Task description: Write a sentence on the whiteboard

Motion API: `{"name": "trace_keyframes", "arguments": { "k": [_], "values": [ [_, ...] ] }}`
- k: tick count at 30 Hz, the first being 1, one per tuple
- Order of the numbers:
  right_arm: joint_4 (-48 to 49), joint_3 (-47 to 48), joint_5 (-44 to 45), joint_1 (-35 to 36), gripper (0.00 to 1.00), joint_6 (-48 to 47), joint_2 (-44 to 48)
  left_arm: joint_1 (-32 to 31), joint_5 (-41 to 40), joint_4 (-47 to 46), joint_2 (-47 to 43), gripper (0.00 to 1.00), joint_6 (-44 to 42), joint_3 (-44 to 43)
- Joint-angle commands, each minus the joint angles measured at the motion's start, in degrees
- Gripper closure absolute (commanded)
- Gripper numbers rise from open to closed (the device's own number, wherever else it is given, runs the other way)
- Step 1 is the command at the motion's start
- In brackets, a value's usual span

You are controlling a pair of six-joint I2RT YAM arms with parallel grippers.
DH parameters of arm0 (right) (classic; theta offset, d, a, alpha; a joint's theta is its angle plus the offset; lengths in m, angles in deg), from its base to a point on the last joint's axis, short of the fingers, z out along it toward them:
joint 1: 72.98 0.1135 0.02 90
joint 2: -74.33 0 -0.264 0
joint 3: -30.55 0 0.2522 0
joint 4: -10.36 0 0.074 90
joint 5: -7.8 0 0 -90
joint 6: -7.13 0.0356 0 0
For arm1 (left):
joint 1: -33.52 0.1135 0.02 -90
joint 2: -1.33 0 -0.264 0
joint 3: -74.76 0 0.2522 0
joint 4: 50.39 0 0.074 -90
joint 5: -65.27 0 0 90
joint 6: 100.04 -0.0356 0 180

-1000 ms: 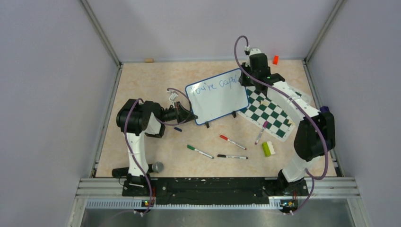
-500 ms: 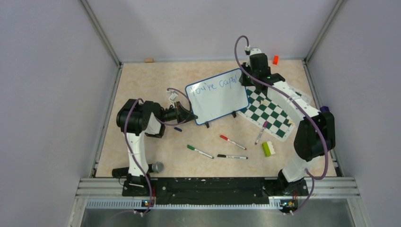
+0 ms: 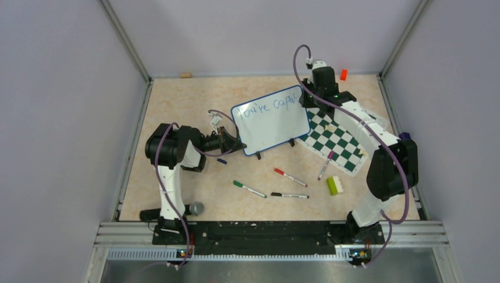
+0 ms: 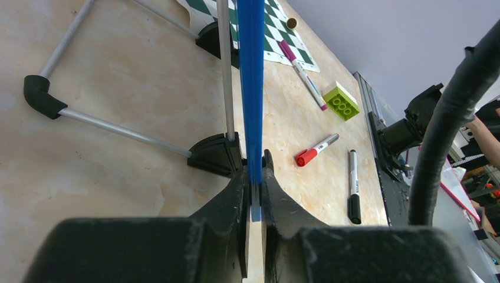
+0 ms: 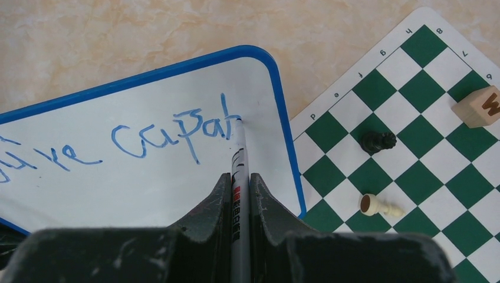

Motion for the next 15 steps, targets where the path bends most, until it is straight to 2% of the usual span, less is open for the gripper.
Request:
{"name": "trace_keyframes", "arguments": {
  "k": [1, 15],
  "values": [
    [-0.2, -0.5, -2.4, -0.8, 1.0, -0.6, 0.6, 0.2, 2.6, -4.1, -1.8, 0.95, -0.9, 0.6],
    [-0.5, 0.4, -4.3, -0.8, 1.0, -0.5, 1.3, 0.2, 2.6, -4.1, -1.9, 0.95, -1.0, 0.6]
  ]
}}
